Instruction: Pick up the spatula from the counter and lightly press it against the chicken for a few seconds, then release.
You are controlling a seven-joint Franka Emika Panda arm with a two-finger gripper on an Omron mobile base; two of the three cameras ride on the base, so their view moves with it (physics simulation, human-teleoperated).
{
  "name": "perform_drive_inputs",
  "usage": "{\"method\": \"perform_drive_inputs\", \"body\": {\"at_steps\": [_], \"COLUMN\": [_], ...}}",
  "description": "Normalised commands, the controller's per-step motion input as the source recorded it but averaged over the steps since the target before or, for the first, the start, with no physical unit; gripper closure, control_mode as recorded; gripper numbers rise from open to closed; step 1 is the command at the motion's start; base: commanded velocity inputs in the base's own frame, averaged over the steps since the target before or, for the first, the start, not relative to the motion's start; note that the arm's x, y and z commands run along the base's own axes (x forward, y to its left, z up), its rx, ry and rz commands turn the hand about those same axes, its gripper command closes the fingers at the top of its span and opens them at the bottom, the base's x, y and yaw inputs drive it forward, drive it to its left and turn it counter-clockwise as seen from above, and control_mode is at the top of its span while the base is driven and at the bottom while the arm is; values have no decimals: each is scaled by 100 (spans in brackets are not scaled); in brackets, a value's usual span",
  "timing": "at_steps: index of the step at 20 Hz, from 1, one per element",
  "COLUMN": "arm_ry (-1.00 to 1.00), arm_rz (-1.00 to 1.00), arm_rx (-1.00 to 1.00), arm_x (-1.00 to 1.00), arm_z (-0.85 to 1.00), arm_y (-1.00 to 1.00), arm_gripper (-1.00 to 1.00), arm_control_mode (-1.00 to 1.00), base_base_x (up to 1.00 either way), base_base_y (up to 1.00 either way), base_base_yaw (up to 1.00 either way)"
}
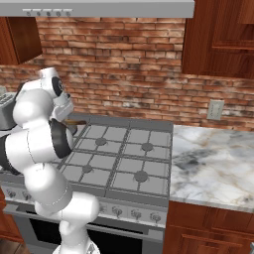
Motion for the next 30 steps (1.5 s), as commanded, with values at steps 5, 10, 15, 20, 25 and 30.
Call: {"method": "perform_drive_inputs", "body": {"at_steps": [5, 10, 15, 20, 25, 30], "arm_ry": [0, 0, 0, 0, 0, 0], "arm_rz": [0, 0, 0, 0, 0, 0], "arm_rx": [-9, -9, -8, -8, -6, -5], "arm_x": [1, 7, 15, 19, 14, 15], "arm_z": [0, 0, 0, 0, 0, -9], "arm_y": [16, 16, 11, 2, 0, 3], "arm_gripper": [100, 100, 100, 100, 100, 100], "arm_control_mode": [-100, -100, -100, -100, -100, -100], "base_base_x": [0, 0, 0, 0, 0, 0], "base_base_y": [0, 0, 0, 0, 0, 0], "base_base_yaw": [0, 0, 0, 0, 0, 0]}}
